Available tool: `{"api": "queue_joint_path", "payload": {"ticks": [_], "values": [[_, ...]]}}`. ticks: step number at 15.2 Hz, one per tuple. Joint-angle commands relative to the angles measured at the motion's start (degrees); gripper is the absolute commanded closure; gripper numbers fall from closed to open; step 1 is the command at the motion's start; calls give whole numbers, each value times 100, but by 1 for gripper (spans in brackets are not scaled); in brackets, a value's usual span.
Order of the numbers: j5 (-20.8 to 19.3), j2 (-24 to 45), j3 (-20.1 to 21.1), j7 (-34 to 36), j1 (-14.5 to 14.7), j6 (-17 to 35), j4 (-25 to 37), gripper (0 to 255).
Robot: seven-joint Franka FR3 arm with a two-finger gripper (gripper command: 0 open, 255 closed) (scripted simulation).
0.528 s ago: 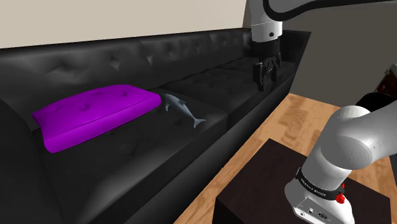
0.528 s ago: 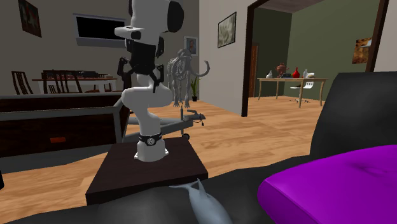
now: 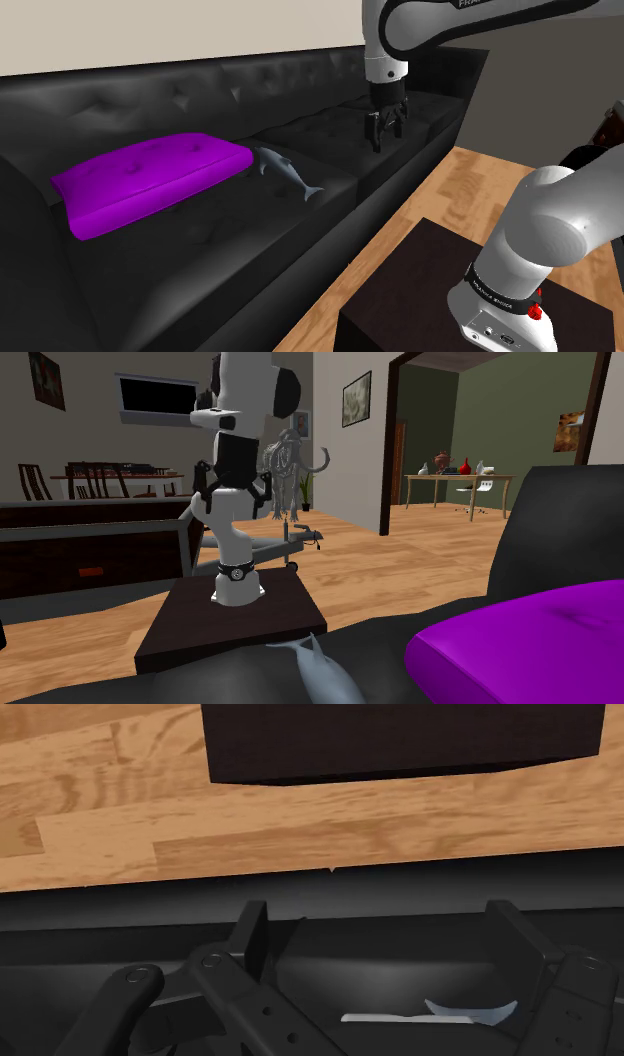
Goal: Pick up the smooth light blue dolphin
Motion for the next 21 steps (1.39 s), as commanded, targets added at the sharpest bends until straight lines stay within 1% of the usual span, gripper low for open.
{"api": "queue_joint_path", "payload": {"ticks": [1, 6, 11, 16, 21], "values": [[-4, 319, 34, 64, 2, 387, 78, 0], [-35, 1192, 173, 298, 21, 1293, 359, 0], [-155, 2112, 303, 548, 32, 2056, 825, 0], [-364, 3049, 411, 819, 52, 2649, 1468, 0], [-641, 3993, 471, 1092, 116, 3065, 2284, 0]]}}
